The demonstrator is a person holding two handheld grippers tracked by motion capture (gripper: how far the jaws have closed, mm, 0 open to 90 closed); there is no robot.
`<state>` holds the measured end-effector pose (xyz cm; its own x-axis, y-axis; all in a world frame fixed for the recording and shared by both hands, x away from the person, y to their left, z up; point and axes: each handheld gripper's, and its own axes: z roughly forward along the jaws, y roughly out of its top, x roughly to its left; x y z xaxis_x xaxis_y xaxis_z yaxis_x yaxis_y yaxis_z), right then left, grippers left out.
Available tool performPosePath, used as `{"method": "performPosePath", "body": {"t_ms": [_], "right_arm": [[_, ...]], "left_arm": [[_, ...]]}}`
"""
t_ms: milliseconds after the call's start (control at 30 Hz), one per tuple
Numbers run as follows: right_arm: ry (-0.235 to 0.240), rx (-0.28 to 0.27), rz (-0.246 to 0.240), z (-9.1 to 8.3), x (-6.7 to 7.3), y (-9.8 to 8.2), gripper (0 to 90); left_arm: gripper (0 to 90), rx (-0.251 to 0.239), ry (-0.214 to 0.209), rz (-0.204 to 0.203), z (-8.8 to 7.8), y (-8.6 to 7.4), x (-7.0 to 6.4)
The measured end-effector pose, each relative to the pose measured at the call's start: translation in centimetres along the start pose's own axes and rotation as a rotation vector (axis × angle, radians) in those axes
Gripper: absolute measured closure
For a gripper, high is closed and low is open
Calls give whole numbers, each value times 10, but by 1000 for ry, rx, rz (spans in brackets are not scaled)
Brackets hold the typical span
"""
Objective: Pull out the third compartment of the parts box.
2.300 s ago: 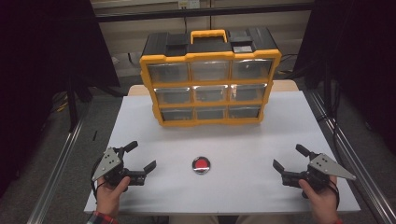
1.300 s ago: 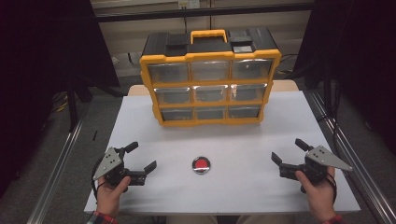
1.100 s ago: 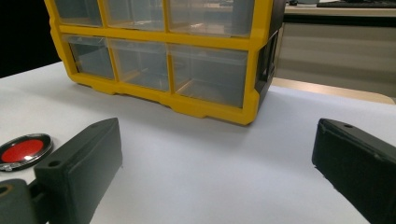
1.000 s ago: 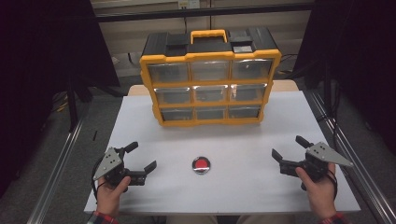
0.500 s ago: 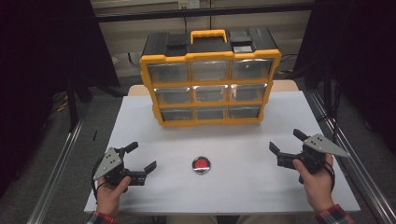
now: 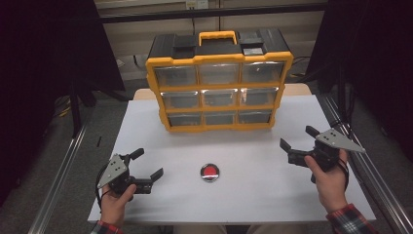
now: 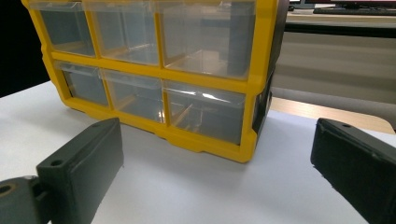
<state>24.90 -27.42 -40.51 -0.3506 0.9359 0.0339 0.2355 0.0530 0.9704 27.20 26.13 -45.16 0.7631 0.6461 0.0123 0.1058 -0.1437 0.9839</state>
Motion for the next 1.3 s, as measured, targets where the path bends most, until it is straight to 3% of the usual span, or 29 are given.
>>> {"method": "performPosePath", "body": {"t_ms": [1300], "right_arm": [[-20,-7,-18,21,-3,49,18]], "left_arm": [[18,2,-2,-8,1,-1,0]]}}
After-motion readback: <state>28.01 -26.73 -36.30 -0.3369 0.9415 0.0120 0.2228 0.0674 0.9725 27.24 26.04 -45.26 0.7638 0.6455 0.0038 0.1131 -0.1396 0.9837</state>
